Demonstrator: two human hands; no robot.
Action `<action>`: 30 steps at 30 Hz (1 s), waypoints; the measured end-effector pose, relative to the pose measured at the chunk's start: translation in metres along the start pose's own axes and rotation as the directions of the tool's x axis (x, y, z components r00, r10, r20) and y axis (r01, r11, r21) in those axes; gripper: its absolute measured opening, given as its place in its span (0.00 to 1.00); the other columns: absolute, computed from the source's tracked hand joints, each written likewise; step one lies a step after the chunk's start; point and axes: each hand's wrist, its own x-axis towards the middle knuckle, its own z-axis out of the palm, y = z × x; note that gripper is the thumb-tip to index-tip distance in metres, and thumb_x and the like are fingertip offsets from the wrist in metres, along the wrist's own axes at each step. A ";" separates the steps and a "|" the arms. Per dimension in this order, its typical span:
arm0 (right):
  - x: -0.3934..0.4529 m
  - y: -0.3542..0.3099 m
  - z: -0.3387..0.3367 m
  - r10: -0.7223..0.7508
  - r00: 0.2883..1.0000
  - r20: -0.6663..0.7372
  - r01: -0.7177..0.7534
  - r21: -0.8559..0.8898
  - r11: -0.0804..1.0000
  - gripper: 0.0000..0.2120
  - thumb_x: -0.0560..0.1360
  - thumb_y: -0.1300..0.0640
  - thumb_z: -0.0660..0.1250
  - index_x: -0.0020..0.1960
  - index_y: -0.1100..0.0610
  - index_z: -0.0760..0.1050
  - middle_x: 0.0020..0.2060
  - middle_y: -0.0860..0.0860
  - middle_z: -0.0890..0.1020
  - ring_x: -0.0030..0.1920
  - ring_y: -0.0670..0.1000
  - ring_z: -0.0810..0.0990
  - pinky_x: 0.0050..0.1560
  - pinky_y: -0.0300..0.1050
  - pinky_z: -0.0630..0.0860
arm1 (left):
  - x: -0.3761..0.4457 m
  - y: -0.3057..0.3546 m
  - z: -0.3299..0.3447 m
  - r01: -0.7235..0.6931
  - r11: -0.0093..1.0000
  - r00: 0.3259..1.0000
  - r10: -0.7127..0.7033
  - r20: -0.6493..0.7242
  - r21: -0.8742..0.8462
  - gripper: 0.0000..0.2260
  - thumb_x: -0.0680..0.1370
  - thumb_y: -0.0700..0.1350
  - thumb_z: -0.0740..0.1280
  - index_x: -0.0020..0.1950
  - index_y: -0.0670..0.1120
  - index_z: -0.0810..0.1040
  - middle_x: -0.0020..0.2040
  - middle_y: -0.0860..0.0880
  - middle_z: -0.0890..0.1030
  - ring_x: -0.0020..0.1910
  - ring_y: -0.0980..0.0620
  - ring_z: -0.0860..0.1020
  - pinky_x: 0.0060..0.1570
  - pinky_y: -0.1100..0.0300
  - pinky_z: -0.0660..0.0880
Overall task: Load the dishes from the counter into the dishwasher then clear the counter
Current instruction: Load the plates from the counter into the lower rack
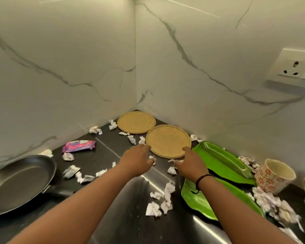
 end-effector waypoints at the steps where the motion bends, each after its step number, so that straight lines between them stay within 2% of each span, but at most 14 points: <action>1: 0.017 0.006 0.001 0.034 0.999 -0.003 -0.034 0.016 0.999 0.30 0.73 0.47 0.66 0.71 0.57 0.64 0.65 0.59 0.73 0.65 0.60 0.72 0.61 0.53 0.72 | 0.019 -0.003 0.003 0.020 1.000 1.000 -0.020 0.013 -0.013 0.26 0.78 0.58 0.61 0.73 0.49 0.65 0.71 0.47 0.70 0.68 0.47 0.69 0.65 0.51 0.68; 5: 0.072 0.020 0.013 0.153 0.988 -0.006 -0.152 0.075 0.985 0.27 0.73 0.49 0.64 0.69 0.59 0.65 0.62 0.60 0.73 0.61 0.61 0.73 0.58 0.52 0.73 | 0.091 -0.017 0.016 0.103 0.990 0.993 -0.097 0.061 -0.100 0.27 0.77 0.58 0.63 0.72 0.48 0.66 0.70 0.45 0.70 0.67 0.45 0.70 0.65 0.49 0.69; 10: 0.113 0.028 0.028 0.257 0.961 -0.101 -0.259 -0.004 0.966 0.27 0.73 0.49 0.63 0.68 0.59 0.64 0.63 0.60 0.72 0.62 0.64 0.72 0.58 0.53 0.70 | 0.163 -0.030 0.044 0.211 0.960 0.975 -0.193 0.110 -0.184 0.29 0.76 0.57 0.65 0.72 0.45 0.65 0.70 0.43 0.70 0.66 0.42 0.70 0.64 0.48 0.69; 13: 0.127 0.032 0.031 0.322 0.937 -0.137 -0.330 -0.037 0.943 0.27 0.72 0.48 0.63 0.67 0.59 0.64 0.63 0.60 0.73 0.63 0.63 0.70 0.58 0.55 0.69 | 0.189 -0.036 0.060 0.285 0.947 0.953 -0.264 0.147 -0.147 0.28 0.76 0.59 0.64 0.71 0.46 0.64 0.67 0.43 0.72 0.64 0.40 0.71 0.61 0.46 0.70; 15: 0.134 0.034 0.032 0.335 0.933 -0.131 -0.345 -0.069 0.936 0.27 0.72 0.48 0.63 0.67 0.59 0.64 0.63 0.60 0.73 0.63 0.63 0.70 0.59 0.55 0.69 | 0.199 -0.037 0.064 0.305 0.950 0.948 -0.297 0.113 -0.067 0.26 0.76 0.59 0.62 0.70 0.47 0.64 0.66 0.43 0.72 0.64 0.40 0.71 0.60 0.47 0.68; 17: 0.141 0.036 0.034 0.351 0.929 -0.121 -0.362 -0.082 0.929 0.26 0.72 0.49 0.63 0.67 0.59 0.64 0.63 0.59 0.74 0.64 0.63 0.69 0.60 0.55 0.68 | 0.207 -0.037 0.065 0.331 0.941 0.943 -0.328 0.058 -0.064 0.24 0.78 0.58 0.61 0.70 0.49 0.64 0.66 0.44 0.73 0.64 0.40 0.71 0.61 0.48 0.65; 21: 0.154 0.037 0.033 0.372 0.920 -0.122 -0.383 -0.085 0.920 0.25 0.71 0.52 0.63 0.66 0.58 0.65 0.62 0.59 0.75 0.65 0.62 0.67 0.61 0.54 0.66 | 0.216 -0.042 0.061 0.388 0.873 0.916 -0.401 0.019 -0.297 0.20 0.79 0.52 0.61 0.70 0.50 0.66 0.62 0.47 0.77 0.63 0.42 0.72 0.63 0.49 0.61; 23: 0.156 0.037 0.029 0.384 0.916 -0.119 -0.394 -0.078 0.916 0.26 0.72 0.52 0.64 0.68 0.57 0.64 0.64 0.59 0.74 0.66 0.63 0.67 0.63 0.54 0.65 | 0.216 -0.040 0.057 0.346 0.834 0.923 -0.384 -0.002 -0.429 0.15 0.79 0.49 0.63 0.64 0.47 0.74 0.56 0.46 0.79 0.57 0.43 0.75 0.57 0.52 0.67; 24: 0.156 0.037 0.028 0.388 0.915 -0.114 -0.397 -0.074 0.915 0.27 0.72 0.52 0.64 0.69 0.57 0.64 0.64 0.59 0.73 0.66 0.63 0.67 0.63 0.54 0.65 | 0.215 -0.038 0.055 0.311 0.794 0.929 -0.371 -0.010 -0.522 0.08 0.78 0.47 0.64 0.54 0.45 0.78 0.48 0.44 0.79 0.49 0.43 0.76 0.48 0.55 0.70; 25: 0.156 0.038 0.026 0.391 0.913 -0.113 -0.400 -0.067 0.914 0.27 0.72 0.52 0.64 0.69 0.56 0.64 0.65 0.59 0.73 0.66 0.63 0.67 0.63 0.54 0.65 | 0.212 -0.035 0.052 0.284 0.742 0.929 -0.369 -0.017 -0.607 0.07 0.78 0.44 0.64 0.42 0.45 0.76 0.38 0.44 0.75 0.39 0.45 0.73 0.38 0.57 0.66; 26: 0.156 0.038 0.025 0.389 0.914 -0.112 -0.397 -0.055 0.916 0.27 0.72 0.51 0.64 0.69 0.56 0.64 0.65 0.59 0.73 0.66 0.63 0.67 0.63 0.54 0.65 | 0.210 -0.031 0.049 0.283 0.684 0.921 -0.390 -0.009 -0.672 0.12 0.77 0.42 0.65 0.34 0.45 0.70 0.32 0.45 0.69 0.33 0.47 0.68 0.33 0.58 0.61; 28: 0.153 0.038 0.022 0.375 0.922 -0.102 -0.379 -0.031 0.925 0.27 0.72 0.50 0.63 0.69 0.54 0.65 0.64 0.58 0.74 0.66 0.63 0.67 0.63 0.54 0.65 | 0.202 -0.026 0.041 0.285 0.606 0.906 -0.424 0.001 -0.743 0.17 0.76 0.39 0.65 0.30 0.47 0.64 0.28 0.48 0.64 0.31 0.49 0.63 0.33 0.58 0.59; 30: 0.146 0.036 0.018 0.364 0.926 -0.096 -0.366 0.002 0.931 0.26 0.73 0.49 0.63 0.68 0.54 0.65 0.63 0.58 0.74 0.66 0.62 0.68 0.62 0.54 0.66 | 0.191 -0.022 0.029 0.293 0.561 0.896 -0.444 0.017 -0.774 0.15 0.76 0.38 0.65 0.31 0.46 0.65 0.29 0.47 0.64 0.33 0.49 0.64 0.34 0.58 0.61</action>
